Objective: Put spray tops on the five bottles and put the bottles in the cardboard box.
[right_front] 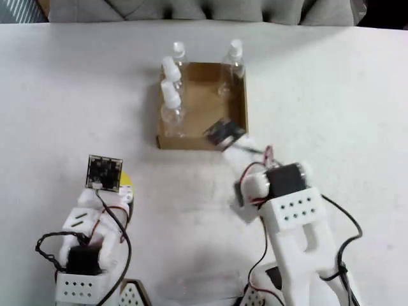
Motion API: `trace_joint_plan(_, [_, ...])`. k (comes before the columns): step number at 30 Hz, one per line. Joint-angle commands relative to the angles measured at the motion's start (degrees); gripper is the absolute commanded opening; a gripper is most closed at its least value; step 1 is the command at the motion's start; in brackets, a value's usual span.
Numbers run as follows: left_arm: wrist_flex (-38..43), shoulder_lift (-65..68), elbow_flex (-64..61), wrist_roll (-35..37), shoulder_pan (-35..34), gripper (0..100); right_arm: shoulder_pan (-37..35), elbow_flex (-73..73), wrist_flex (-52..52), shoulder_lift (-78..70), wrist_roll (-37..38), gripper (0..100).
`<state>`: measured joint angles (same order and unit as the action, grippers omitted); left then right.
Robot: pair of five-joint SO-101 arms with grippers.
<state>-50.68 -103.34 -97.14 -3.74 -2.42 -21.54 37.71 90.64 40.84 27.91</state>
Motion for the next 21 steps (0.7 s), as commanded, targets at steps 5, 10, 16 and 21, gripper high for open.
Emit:
trace_joint_plan(5, [1.4, 0.3, 0.1, -0.5, -0.7, 2, -18.7, -0.3, 7.8, 1.8, 9.6, 2.9])
trace_joint_plan(10, [1.7, 0.3, 0.1, -0.4, -1.3, 2, -30.5, 4.3, 7.8, 1.8, 15.1, 3.1])
trace_joint_plan(16, [5.4, 0.4, 0.1, -0.1, -5.6, 2, -41.8, 6.1, 7.8, 1.8, 15.7, 3.2])
trace_joint_plan(21, [6.0, 0.4, 0.1, 0.0, -5.7, 2, -48.7, 6.0, 7.8, 1.8, 15.7, 3.2])
